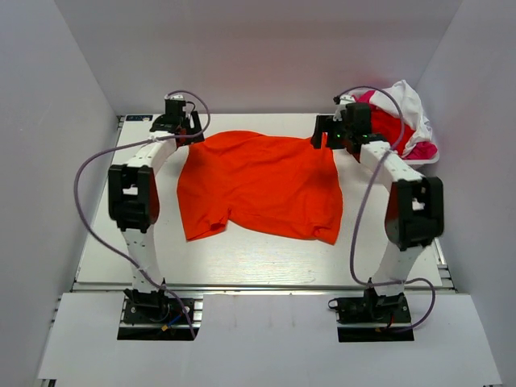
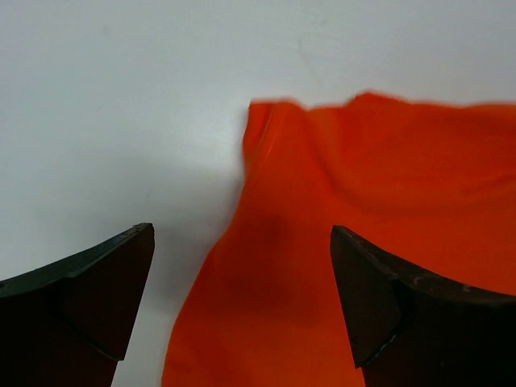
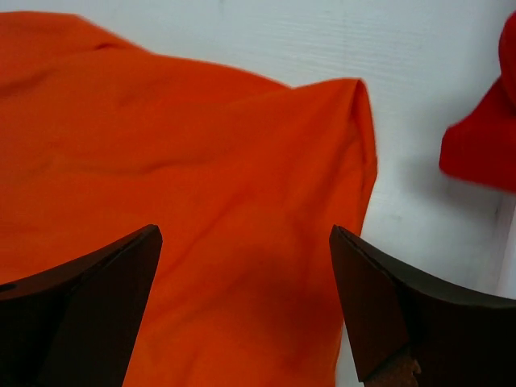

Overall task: Fold and stack the t-shirts
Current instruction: Flatten out the tshirt

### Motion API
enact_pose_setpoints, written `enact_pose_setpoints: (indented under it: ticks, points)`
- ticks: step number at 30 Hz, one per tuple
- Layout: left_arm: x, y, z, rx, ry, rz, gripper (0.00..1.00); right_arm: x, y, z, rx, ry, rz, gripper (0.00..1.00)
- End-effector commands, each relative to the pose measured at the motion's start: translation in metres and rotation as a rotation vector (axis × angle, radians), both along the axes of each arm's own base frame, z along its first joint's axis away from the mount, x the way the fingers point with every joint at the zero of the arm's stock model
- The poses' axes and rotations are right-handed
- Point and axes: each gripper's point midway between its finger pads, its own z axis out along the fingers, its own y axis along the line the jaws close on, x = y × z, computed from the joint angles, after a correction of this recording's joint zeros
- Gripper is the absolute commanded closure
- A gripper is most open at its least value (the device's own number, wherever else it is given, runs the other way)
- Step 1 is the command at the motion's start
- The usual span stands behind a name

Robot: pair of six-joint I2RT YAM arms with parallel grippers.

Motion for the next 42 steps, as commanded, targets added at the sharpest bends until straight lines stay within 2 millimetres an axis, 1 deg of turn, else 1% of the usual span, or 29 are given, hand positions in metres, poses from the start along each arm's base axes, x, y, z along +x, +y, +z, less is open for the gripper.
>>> enact_pose_setpoints:
  ticks: [1, 2, 3, 4, 5, 6, 7, 8, 9, 10, 11, 12, 13, 14, 15, 16, 17, 18, 20, 22, 29, 31, 32, 33, 35, 36, 38, 39, 42]
  points:
    - [-0.055, 0.006, 0.069, -0.026, -0.050, 0.057, 0.00, -0.049, 0.013, 0.027, 0.105, 0.008, 0.053, 0.10]
    - [-0.069, 0.003, 0.068, -0.058, -0.031, 0.057, 0.00, -0.063, 0.011, 0.032, 0.124, 0.027, 0.029, 0.10]
    - [-0.091, 0.001, 0.048, -0.080, 0.032, 0.060, 0.00, -0.079, 0.007, 0.034, 0.128, 0.050, 0.007, 0.10]
    - [-0.110, -0.001, 0.059, -0.112, 0.027, 0.060, 0.00, -0.104, 0.001, 0.000, 0.116, 0.143, -0.013, 0.10]
    - [-0.122, -0.001, 0.055, -0.142, 0.035, 0.089, 0.00, -0.123, -0.005, -0.003, 0.123, 0.191, -0.060, 0.10]
    - [-0.147, -0.003, 0.029, -0.145, 0.101, 0.099, 0.00, -0.136, -0.009, -0.001, 0.124, 0.199, -0.074, 0.10]
    - [-0.161, -0.003, 0.021, -0.160, 0.130, 0.109, 0.00, -0.156, -0.014, -0.013, 0.120, 0.237, -0.091, 0.10]
    - [-0.174, -0.003, 0.014, -0.175, 0.153, 0.132, 0.00, -0.179, -0.018, -0.036, 0.114, 0.324, -0.118, 0.10]
    - [-0.194, -0.001, 0.001, -0.177, 0.194, 0.148, 0.00, -0.199, -0.023, -0.042, 0.103, 0.345, -0.129, 0.10]
    - [-0.207, -0.001, -0.005, -0.186, 0.228, 0.156, 0.00, -0.209, -0.027, -0.047, 0.090, 0.361, -0.133, 0.10]
    - [-0.223, 0.000, -0.014, -0.193, 0.277, 0.182, 0.00, -0.226, -0.037, -0.063, 0.054, 0.409, -0.166, 0.10]
    - [-0.244, 0.002, -0.032, -0.188, 0.334, 0.199, 0.00, -0.237, -0.044, -0.074, 0.024, 0.429, -0.181, 0.10]
    - [-0.254, -0.001, -0.031, -0.210, 0.332, 0.183, 0.00, -0.245, -0.047, -0.069, 0.019, 0.410, -0.177, 0.10]
    - [-0.259, -0.003, -0.033, -0.223, 0.325, 0.173, 0.00, -0.252, -0.047, -0.072, 0.015, 0.419, -0.171, 0.10]
    - [-0.275, -0.005, -0.046, -0.241, 0.352, 0.176, 0.00, -0.264, -0.048, -0.079, 0.004, 0.441, -0.155, 0.10]
    - [-0.279, -0.010, -0.047, -0.271, 0.347, 0.154, 0.00, -0.270, -0.047, -0.082, 0.010, 0.457, -0.148, 0.10]
    - [-0.281, -0.010, -0.041, -0.277, 0.316, 0.148, 0.00, -0.275, -0.048, -0.085, 0.011, 0.467, -0.146, 0.10]
    - [-0.286, -0.010, -0.045, -0.283, 0.315, 0.155, 0.00, -0.280, -0.048, -0.091, 0.010, 0.485, -0.150, 0.12]
    - [-0.286, -0.012, -0.042, -0.296, 0.297, 0.145, 0.00, -0.281, -0.049, -0.100, 0.006, 0.490, -0.151, 0.14]
    - [-0.286, -0.013, -0.044, -0.299, 0.297, 0.131, 0.00, -0.279, -0.047, -0.101, 0.011, 0.483, -0.136, 0.22]
    - [-0.287, -0.015, -0.058, -0.301, 0.338, 0.130, 0.00, -0.269, -0.053, -0.112, -0.056, 0.485, -0.160, 0.25]
    - [-0.287, -0.014, -0.058, -0.294, 0.335, 0.136, 0.00, -0.265, -0.053, -0.112, -0.064, 0.484, -0.172, 0.28]
    - [-0.287, -0.014, -0.058, -0.294, 0.335, 0.136, 0.00, -0.263, -0.058, -0.114, -0.089, 0.480, -0.205, 0.30]
    - [-0.288, -0.014, -0.062, -0.292, 0.343, 0.137, 0.00, -0.263, -0.058, -0.118, -0.098, 0.495, -0.207, 0.32]
    - [-0.282, -0.014, -0.060, -0.297, 0.319, 0.133, 0.00, -0.260, -0.055, -0.118, -0.097, 0.494, -0.208, 0.35]
    - [-0.285, -0.014, -0.063, -0.295, 0.328, 0.134, 0.00, -0.260, -0.055, -0.121, -0.095, 0.505, -0.211, 0.37]
    - [-0.283, -0.014, -0.065, -0.295, 0.327, 0.134, 0.02, -0.255, -0.050, -0.122, -0.081, 0.496, -0.211, 0.37]
    - [-0.283, -0.014, -0.068, -0.293, 0.337, 0.136, 0.04, -0.254, -0.048, -0.121, -0.073, 0.490, -0.213, 0.42]
    - [-0.283, -0.015, -0.074, -0.280, 0.352, 0.136, 0.05, -0.247, -0.046, -0.119, -0.052, 0.470, -0.235, 0.43]
